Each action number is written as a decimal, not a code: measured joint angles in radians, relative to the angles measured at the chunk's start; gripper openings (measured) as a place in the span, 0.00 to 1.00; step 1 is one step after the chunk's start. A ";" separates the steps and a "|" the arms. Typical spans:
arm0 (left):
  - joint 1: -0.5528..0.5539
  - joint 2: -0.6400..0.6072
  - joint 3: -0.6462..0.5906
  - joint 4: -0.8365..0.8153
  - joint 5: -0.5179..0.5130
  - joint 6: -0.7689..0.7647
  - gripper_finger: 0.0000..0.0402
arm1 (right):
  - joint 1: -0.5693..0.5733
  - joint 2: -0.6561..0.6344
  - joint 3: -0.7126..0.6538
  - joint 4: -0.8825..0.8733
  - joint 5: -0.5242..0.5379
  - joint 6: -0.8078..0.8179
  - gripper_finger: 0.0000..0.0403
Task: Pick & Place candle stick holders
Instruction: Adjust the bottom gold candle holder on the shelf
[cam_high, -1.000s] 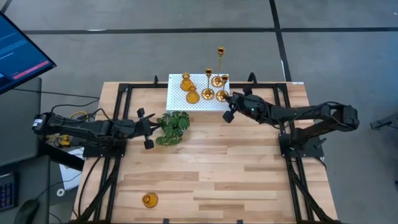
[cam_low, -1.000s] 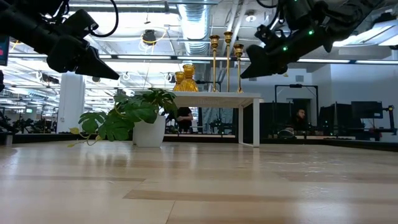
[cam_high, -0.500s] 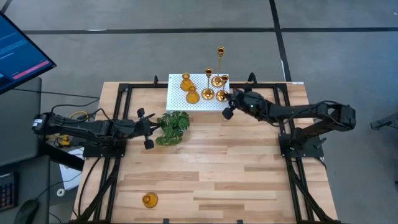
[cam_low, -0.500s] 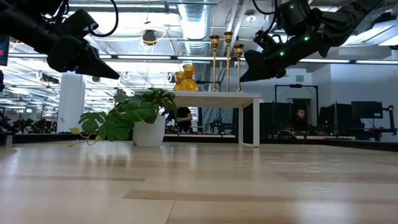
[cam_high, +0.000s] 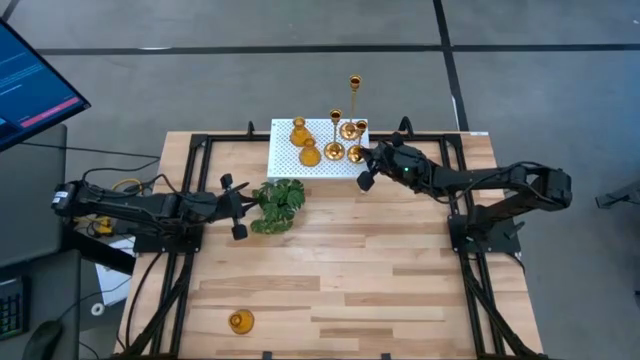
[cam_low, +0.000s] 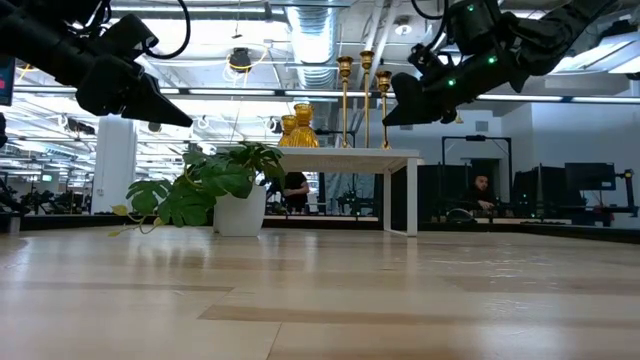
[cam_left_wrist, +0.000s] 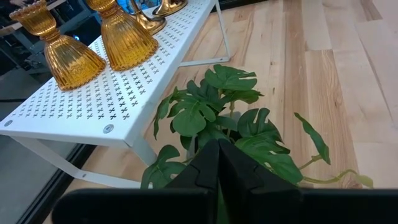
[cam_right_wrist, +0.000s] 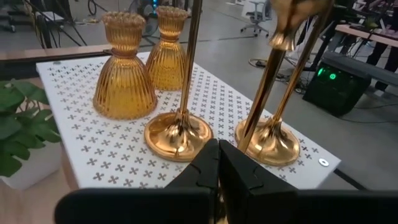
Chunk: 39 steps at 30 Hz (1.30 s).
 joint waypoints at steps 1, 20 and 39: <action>0.000 0.000 0.000 0.000 0.000 0.000 0.02 | 0.000 0.000 0.000 0.004 0.000 -0.003 0.00; 0.000 0.000 0.000 0.002 0.000 0.000 0.02 | -0.050 0.000 0.000 0.055 -0.023 -0.022 0.00; 0.000 0.000 0.000 0.007 0.000 0.000 0.02 | 0.000 -0.002 0.000 -0.060 -0.040 0.047 0.00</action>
